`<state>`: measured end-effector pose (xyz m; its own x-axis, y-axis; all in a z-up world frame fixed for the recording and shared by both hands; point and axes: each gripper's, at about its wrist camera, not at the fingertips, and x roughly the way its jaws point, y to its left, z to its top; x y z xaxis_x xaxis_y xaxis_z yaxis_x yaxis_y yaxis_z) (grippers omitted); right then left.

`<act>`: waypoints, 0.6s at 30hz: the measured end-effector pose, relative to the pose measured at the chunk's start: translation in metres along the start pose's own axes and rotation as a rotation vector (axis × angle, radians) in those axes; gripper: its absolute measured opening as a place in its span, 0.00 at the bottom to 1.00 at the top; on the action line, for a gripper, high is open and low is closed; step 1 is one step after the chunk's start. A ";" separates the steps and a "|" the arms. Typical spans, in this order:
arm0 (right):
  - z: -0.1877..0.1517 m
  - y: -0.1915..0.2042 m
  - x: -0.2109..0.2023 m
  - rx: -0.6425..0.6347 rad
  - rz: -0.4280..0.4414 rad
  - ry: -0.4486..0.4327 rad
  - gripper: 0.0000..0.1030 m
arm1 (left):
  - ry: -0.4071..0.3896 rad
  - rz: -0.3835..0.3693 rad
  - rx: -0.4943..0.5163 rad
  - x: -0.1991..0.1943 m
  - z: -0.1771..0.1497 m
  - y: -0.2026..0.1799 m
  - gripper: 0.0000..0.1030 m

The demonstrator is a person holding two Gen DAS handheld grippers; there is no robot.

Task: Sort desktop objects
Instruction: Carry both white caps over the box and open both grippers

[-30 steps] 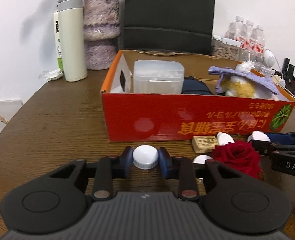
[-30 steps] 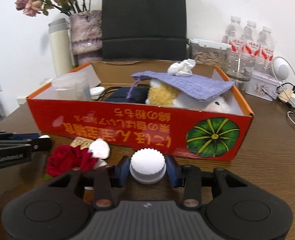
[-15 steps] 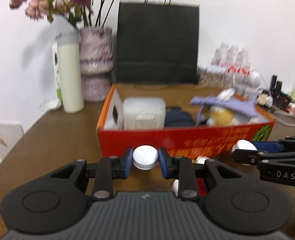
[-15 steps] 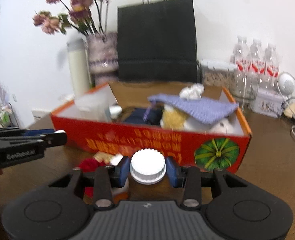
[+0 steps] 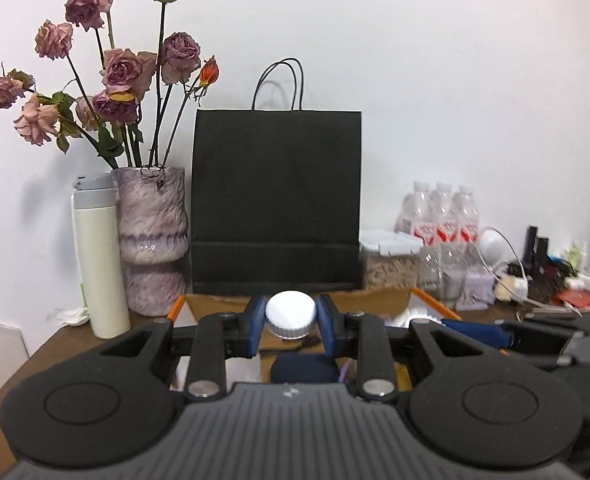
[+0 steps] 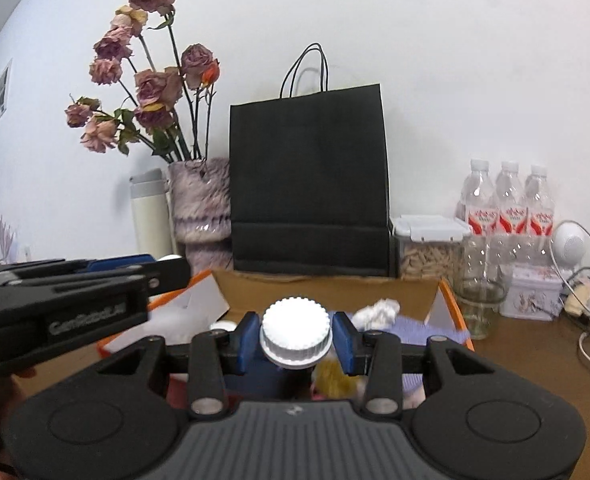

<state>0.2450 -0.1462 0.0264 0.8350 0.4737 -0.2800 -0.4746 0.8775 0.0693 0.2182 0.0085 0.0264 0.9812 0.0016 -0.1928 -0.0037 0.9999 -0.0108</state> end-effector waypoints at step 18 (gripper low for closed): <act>-0.008 -0.005 0.045 -0.075 -0.007 0.020 0.37 | 0.039 0.059 0.052 0.048 -0.012 0.011 0.28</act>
<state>0.2824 -0.1294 0.0054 0.8331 0.4651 -0.2992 -0.4888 0.8724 -0.0049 0.2629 0.0199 0.0054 0.9713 0.0612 -0.2299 -0.0503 0.9973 0.0530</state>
